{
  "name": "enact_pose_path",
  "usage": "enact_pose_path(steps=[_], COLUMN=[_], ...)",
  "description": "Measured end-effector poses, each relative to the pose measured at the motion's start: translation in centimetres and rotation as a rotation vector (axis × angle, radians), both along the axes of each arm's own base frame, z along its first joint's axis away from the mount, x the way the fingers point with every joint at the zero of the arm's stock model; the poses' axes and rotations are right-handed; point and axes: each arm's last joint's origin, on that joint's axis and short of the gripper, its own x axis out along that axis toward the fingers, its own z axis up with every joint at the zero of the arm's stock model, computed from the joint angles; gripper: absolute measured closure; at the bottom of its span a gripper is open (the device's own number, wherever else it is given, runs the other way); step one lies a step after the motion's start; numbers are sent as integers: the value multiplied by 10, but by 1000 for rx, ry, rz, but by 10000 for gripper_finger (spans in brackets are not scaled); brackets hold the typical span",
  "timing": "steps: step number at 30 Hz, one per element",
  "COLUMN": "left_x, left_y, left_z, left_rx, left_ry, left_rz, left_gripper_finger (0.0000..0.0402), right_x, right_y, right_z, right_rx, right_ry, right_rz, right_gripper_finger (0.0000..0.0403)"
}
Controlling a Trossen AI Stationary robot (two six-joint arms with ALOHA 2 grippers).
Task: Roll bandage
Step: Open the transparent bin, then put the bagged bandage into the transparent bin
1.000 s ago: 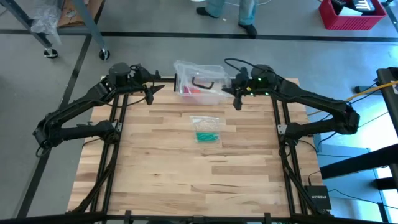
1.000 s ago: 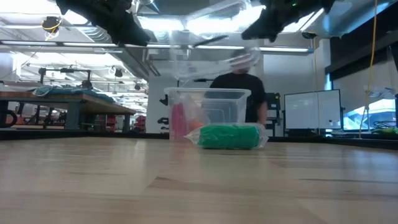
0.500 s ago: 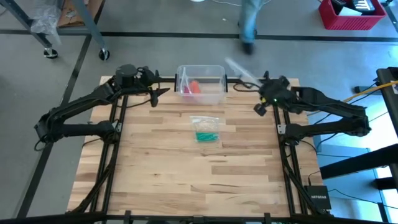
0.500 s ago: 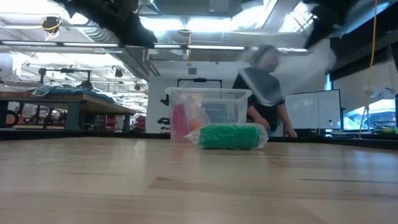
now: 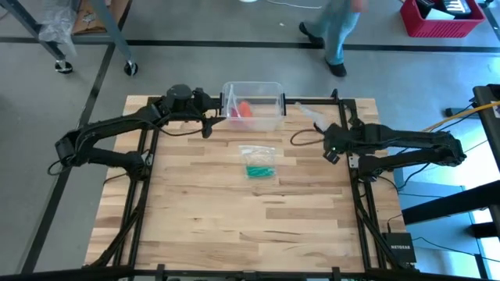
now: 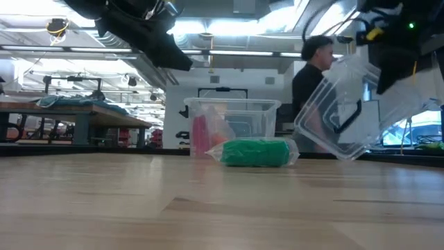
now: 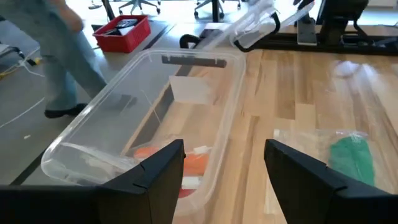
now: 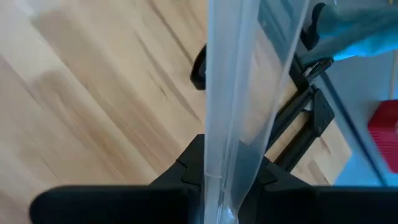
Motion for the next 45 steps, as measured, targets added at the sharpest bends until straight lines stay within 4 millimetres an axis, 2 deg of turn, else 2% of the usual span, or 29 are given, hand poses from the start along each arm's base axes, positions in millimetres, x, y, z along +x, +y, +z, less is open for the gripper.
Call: enact_pose_path(steps=[6,12,21,26,30,35,40,45], left_x=[1,4,8,7,7,7,10,14], left_y=[1,-2,-10,-11,-11,-11,-14,-23], left_z=[1,3,1,-2,-1,-2,-3,-3], left_rx=[13,21,-2,-6,-9,-24,-34,-51], left_ry=[-12,-42,-17,6,4,8,8,5], left_rz=[-1,-12,-46,-51,-50,-45,-57,-86], left_gripper_finger=[188,188,188,188,188,188,188,188], right_x=[-4,5,9,9,8,10,29,54], right_y=[8,10,11,14,17,19,19,17], right_z=[-29,-24,-26,-27,-26,-6,5,-4], right_rx=[27,132,201,280,395,476,464,363], right_ry=[74,-31,-40,-42,-33,-92,-296,-487], right_rz=[22,51,37,53,72,67,158,364], right_gripper_finger=[341,277,180,145,132,131,132,133])
